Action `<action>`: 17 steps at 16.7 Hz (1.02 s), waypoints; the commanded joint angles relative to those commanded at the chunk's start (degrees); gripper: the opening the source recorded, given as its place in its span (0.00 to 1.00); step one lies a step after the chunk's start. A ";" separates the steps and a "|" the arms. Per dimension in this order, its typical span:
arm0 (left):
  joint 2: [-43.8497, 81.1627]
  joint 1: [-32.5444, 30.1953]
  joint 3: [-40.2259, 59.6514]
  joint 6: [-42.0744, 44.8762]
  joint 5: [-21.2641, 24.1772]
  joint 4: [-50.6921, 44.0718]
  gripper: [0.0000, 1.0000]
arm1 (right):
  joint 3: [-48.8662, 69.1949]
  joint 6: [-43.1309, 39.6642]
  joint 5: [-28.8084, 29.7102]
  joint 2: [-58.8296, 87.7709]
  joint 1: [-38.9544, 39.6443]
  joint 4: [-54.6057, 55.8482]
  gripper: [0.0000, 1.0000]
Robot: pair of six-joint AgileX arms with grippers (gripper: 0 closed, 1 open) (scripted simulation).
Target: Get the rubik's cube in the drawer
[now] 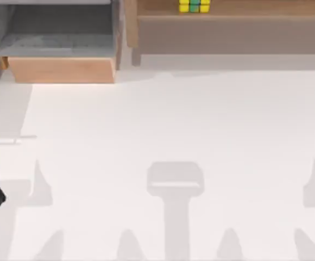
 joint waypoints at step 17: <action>65.77 -23.25 44.66 0.69 -22.08 24.79 1.00 | 0.00 0.00 0.00 0.00 0.00 0.00 1.00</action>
